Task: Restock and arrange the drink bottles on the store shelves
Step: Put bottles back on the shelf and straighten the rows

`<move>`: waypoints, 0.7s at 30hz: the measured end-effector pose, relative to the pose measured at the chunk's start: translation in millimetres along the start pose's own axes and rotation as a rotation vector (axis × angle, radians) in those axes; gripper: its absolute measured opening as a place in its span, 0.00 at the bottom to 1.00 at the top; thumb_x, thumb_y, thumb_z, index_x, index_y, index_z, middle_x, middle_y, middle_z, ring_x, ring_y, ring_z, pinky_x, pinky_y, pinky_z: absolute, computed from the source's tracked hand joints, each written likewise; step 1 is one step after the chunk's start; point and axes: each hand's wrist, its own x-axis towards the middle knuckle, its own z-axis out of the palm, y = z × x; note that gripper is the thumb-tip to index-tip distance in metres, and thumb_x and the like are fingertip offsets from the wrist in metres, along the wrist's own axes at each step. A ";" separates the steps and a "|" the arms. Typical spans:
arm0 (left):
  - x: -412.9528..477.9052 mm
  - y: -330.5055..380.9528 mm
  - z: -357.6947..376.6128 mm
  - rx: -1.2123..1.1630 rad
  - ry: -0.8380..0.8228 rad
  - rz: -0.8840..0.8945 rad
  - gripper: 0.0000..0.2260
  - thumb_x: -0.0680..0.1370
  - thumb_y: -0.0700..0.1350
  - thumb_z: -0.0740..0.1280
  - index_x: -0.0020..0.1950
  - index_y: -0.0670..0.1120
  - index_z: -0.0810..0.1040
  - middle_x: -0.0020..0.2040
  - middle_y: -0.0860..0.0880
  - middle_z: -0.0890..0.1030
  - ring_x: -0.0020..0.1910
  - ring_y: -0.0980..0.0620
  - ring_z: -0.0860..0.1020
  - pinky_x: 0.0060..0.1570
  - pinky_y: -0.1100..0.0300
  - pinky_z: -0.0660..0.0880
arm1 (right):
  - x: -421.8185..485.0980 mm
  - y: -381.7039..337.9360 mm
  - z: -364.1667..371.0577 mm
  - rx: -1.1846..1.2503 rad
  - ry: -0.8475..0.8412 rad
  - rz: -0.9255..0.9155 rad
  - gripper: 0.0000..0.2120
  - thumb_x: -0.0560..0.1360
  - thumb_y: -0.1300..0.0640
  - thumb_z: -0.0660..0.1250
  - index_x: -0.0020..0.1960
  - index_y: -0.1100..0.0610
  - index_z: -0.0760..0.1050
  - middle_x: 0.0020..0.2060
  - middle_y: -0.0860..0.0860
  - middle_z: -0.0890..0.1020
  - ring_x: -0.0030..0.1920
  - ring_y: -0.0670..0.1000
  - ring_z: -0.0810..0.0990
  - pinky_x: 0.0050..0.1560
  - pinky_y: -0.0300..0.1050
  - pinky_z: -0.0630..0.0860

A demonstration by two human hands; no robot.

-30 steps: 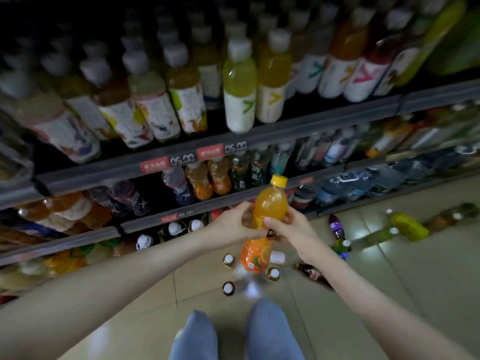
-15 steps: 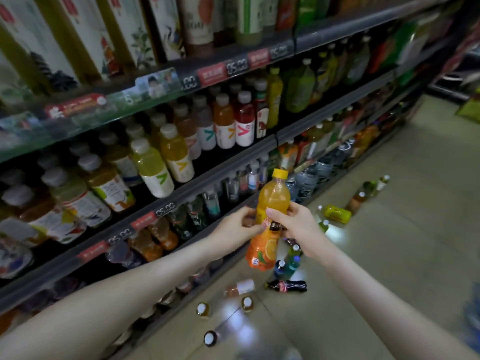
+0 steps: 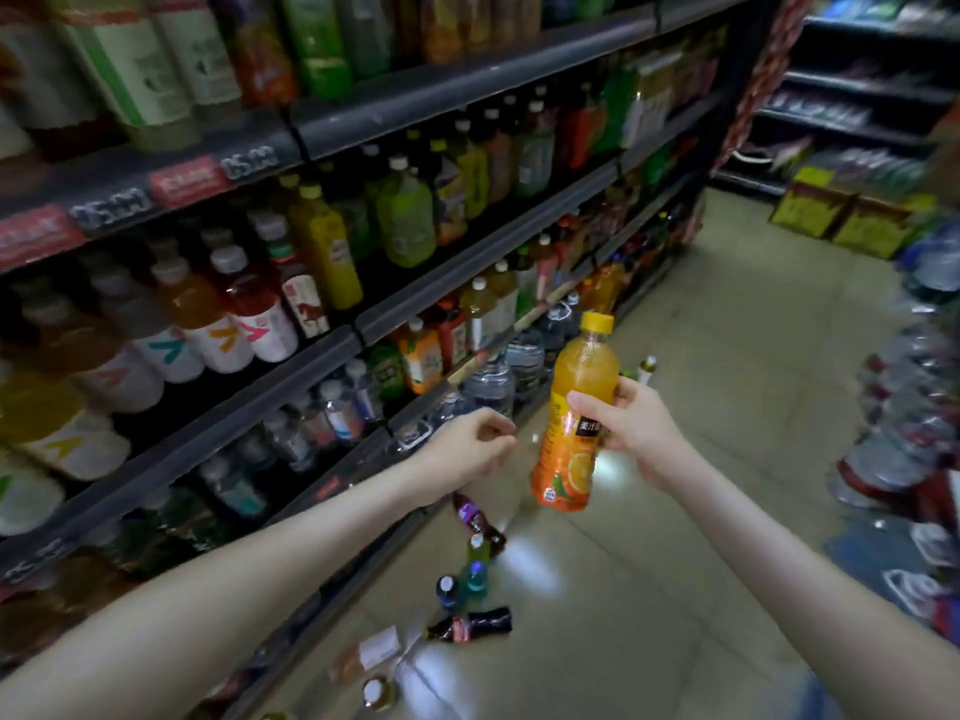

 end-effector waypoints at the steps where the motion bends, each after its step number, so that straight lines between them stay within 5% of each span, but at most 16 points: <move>1: 17.1 16.4 13.1 0.006 0.008 0.010 0.03 0.78 0.45 0.66 0.50 0.53 0.76 0.46 0.47 0.83 0.45 0.47 0.81 0.53 0.50 0.78 | 13.0 -5.2 -23.6 -0.005 0.014 -0.008 0.10 0.71 0.59 0.75 0.48 0.52 0.76 0.43 0.48 0.83 0.42 0.48 0.82 0.39 0.43 0.80; 6: 98.2 82.5 60.4 0.004 0.030 0.031 0.04 0.79 0.45 0.65 0.49 0.55 0.77 0.46 0.52 0.82 0.48 0.48 0.82 0.54 0.49 0.78 | 79.8 -22.2 -112.7 0.002 0.071 -0.031 0.12 0.71 0.59 0.75 0.51 0.54 0.75 0.41 0.47 0.82 0.39 0.43 0.81 0.35 0.37 0.79; 17: 358.3 224.3 147.2 0.070 -0.030 0.179 0.07 0.79 0.44 0.64 0.56 0.52 0.76 0.51 0.52 0.82 0.49 0.55 0.80 0.53 0.55 0.78 | 294.2 -53.5 -296.7 0.032 0.197 -0.013 0.20 0.67 0.57 0.78 0.54 0.53 0.73 0.47 0.50 0.83 0.47 0.50 0.83 0.47 0.48 0.79; 21: 451.1 312.2 183.0 0.188 -0.098 0.286 0.10 0.80 0.46 0.63 0.61 0.52 0.74 0.54 0.59 0.77 0.54 0.61 0.76 0.47 0.75 0.71 | 369.8 -85.0 -387.3 0.008 0.244 -0.044 0.18 0.67 0.59 0.78 0.49 0.51 0.71 0.47 0.49 0.82 0.46 0.50 0.82 0.48 0.51 0.79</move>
